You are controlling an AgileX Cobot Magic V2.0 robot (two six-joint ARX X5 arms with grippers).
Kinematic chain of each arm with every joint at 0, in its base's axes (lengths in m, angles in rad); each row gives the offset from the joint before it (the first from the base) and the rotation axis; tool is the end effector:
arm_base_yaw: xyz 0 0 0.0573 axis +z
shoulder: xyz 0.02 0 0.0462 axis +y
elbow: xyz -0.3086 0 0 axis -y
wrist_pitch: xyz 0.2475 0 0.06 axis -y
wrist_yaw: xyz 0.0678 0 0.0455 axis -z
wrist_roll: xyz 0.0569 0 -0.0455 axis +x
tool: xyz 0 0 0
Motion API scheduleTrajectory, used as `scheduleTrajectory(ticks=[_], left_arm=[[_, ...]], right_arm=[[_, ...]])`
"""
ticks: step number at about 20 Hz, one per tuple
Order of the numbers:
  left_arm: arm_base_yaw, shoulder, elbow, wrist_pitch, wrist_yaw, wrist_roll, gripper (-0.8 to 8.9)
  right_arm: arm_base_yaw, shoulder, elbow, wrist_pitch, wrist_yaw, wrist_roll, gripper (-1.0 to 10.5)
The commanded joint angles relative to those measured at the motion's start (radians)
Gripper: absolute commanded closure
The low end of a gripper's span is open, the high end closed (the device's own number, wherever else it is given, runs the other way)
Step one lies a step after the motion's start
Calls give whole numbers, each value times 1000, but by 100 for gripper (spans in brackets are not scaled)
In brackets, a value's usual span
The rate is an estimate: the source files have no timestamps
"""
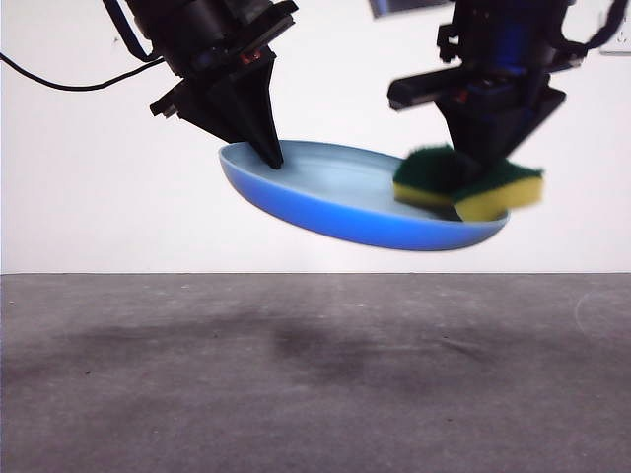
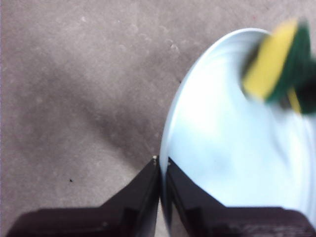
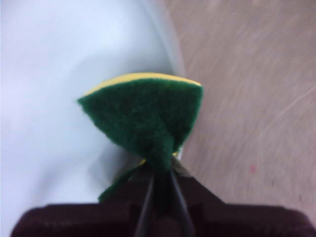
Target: Pick up the plate,pick up the cloth,clean the plate with the cloth
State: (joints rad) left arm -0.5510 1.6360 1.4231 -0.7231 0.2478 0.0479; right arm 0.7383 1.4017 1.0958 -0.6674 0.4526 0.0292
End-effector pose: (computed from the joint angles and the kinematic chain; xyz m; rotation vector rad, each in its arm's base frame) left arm 0.3059 -0.2044 0.3188 0.1869 0.9315 -0.7614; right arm 0.2306 0.1762 0.2920 -0.5202 0.8110 0.2506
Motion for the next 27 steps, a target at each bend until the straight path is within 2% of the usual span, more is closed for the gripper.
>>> scheduleTrajectory(ticks=[1, 2, 4, 8, 10, 12, 15, 16, 17, 19, 21, 22, 23, 25, 27], left_arm=[[-6, 5, 0, -5, 24, 5, 821], [-6, 5, 0, -4, 24, 5, 821], [-6, 5, 0, -3, 24, 5, 821], [-6, 5, 0, 11, 22, 5, 821], [-3, 5, 0, 23, 20, 4, 821], [-3, 5, 0, 39, 20, 0, 821], [-3, 4, 0, 50, 21, -3, 821], [-3, 5, 0, 49, 21, -3, 821], [-3, 5, 0, 49, 21, -3, 821], [-3, 5, 0, 48, 22, -3, 821], [-4, 5, 0, 45, 24, -3, 821], [-4, 5, 0, 44, 25, -3, 821], [-4, 5, 0, 43, 28, -3, 821], [-5, 5, 0, 44, 58, -3, 821], [-5, 5, 0, 49, 94, -3, 821]], right_arm=[[-19, 5, -4, 134, -43, -16, 962], [-24, 5, -4, 167, -97, -28, 962], [-27, 10, -4, 230, -258, -29, 962], [-21, 14, -4, 258, -554, 2, 962], [-4, 14, -4, 240, -660, 15, 962], [-1, 14, -4, 200, -715, 14, 962], [-1, 14, -4, 36, -690, -25, 962], [-1, 14, -4, -37, -633, -34, 962], [-1, 14, -4, -105, -535, -39, 962], [-3, 14, -4, -176, -252, -37, 962], [-6, 13, -4, -122, 12, -23, 961], [-6, 13, -4, -82, 58, -23, 959], [-7, 13, -4, -25, 77, -23, 958], [-7, 14, -4, 96, 32, -24, 958], [-8, 14, -4, 211, -129, -29, 959]])
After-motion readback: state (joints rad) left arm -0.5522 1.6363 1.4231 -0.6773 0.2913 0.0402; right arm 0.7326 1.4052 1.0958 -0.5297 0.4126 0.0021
